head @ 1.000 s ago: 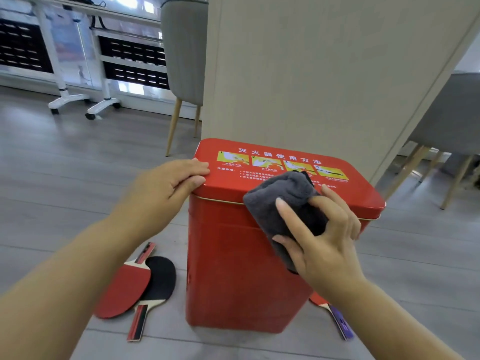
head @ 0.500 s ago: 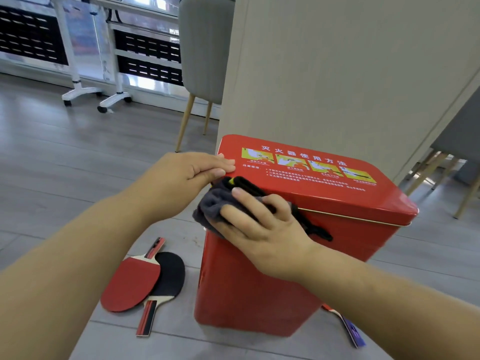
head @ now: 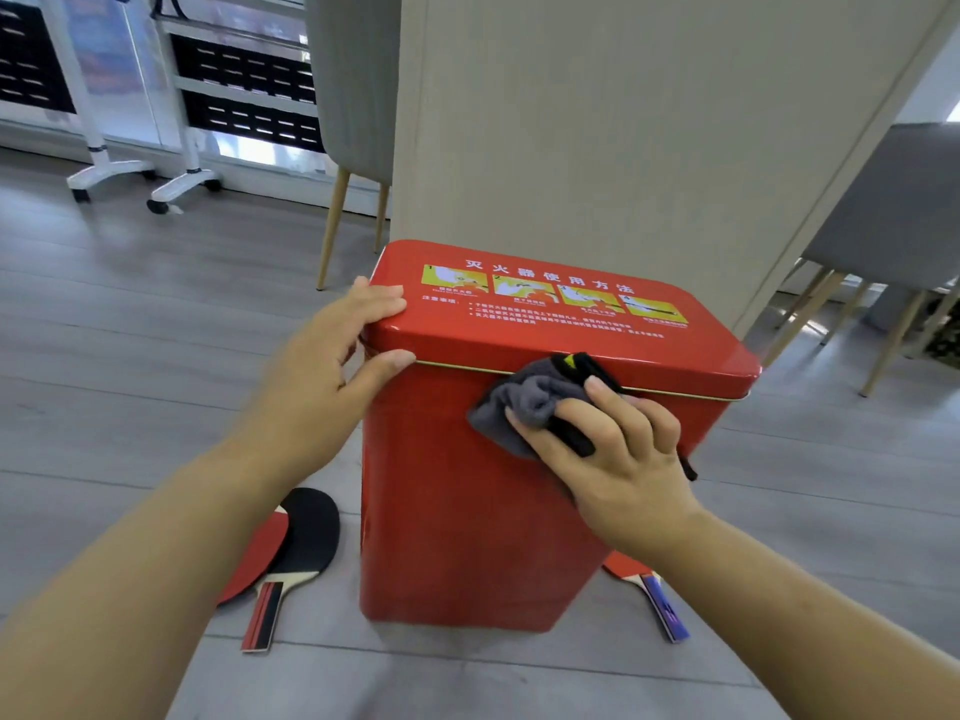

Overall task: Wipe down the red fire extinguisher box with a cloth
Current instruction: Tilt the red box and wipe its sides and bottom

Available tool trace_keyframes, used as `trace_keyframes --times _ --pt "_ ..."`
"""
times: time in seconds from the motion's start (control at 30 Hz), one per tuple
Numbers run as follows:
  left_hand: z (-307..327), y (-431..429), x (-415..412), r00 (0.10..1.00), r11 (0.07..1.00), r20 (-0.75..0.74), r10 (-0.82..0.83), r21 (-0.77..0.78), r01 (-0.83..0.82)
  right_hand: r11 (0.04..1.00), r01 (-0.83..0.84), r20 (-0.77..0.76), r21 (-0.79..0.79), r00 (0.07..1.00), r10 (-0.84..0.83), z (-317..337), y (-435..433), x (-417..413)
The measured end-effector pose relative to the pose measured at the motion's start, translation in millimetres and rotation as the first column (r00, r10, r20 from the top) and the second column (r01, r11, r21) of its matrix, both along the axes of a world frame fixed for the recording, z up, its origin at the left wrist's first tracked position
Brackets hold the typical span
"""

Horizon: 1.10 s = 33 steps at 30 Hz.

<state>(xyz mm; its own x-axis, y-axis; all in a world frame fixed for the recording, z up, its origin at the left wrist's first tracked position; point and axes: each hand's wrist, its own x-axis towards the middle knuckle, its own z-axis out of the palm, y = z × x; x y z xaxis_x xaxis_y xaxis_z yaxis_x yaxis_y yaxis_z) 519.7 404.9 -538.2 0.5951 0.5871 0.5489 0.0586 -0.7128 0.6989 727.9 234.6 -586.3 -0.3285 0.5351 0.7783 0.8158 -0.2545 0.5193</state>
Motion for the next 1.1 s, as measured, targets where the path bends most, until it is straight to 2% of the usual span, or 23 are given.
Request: trace_keyframes --times 0.13,0.2,0.23,0.27,0.3,0.37,0.4,0.47,0.57,0.6,0.77,0.87,1.0,1.1 --pt "-3 -14 7 0.996 0.991 0.083 0.021 -0.132 -0.010 0.985 0.141 -0.139 0.098 0.982 -0.127 -16 -31 23" --pt "-6 -21 13 0.992 0.985 0.112 0.050 -0.169 -0.031 0.981 0.176 -0.318 0.087 0.938 -0.140 -17 -42 23" --pt "-7 -23 15 0.991 0.984 0.114 0.076 -0.170 -0.056 0.986 0.148 -0.494 0.077 0.865 -0.091 -13 -45 23" --pt "-8 -25 17 0.988 0.981 0.122 0.099 -0.177 -0.076 0.995 0.075 -0.680 0.062 0.733 -0.013 -8 -47 21" --pt "-8 -27 19 0.984 0.979 0.135 0.114 -0.186 -0.087 0.994 0.032 -0.773 0.103 0.632 0.060 -6 -48 21" --pt "-9 -30 20 0.976 0.977 0.168 0.137 -0.186 -0.105 0.976 -0.018 -0.858 0.219 0.473 0.201 -4 -52 25" --pt "-9 -31 21 0.972 0.977 0.182 0.151 -0.177 -0.119 0.967 -0.038 -0.879 0.251 0.409 0.244 -5 -53 25" --pt "-10 -37 21 0.964 0.978 0.209 0.167 -0.160 -0.135 0.967 -0.044 -0.896 0.249 0.370 0.248 -11 -57 27" --pt "-12 -44 21 0.956 0.977 0.234 0.178 -0.157 -0.144 0.982 0.051 -0.826 0.183 0.549 0.126 -27 -62 29" --pt "-13 -46 21 0.955 0.976 0.234 0.182 -0.158 -0.147 0.980 0.059 -0.817 0.193 0.562 0.127 -30 -62 31" --pt "-14 -45 21 0.959 0.981 0.222 0.177 -0.122 -0.152 0.936 0.088 -0.880 0.340 0.380 0.284 -34 -59 27" --pt "-16 -42 19 0.965 0.983 0.200 0.170 -0.107 -0.151 0.906 0.140 -0.880 0.401 0.333 0.338 -30 -53 19" --pt "-17 -37 15 0.973 0.989 0.179 0.144 -0.065 -0.134 0.876 0.122 -0.862 0.466 0.285 0.418 -26 -53 17" --pt "-16 -36 14 0.975 0.991 0.179 0.128 -0.066 -0.118 0.837 0.205 -0.857 0.508 0.218 0.467 -23 -58 21"
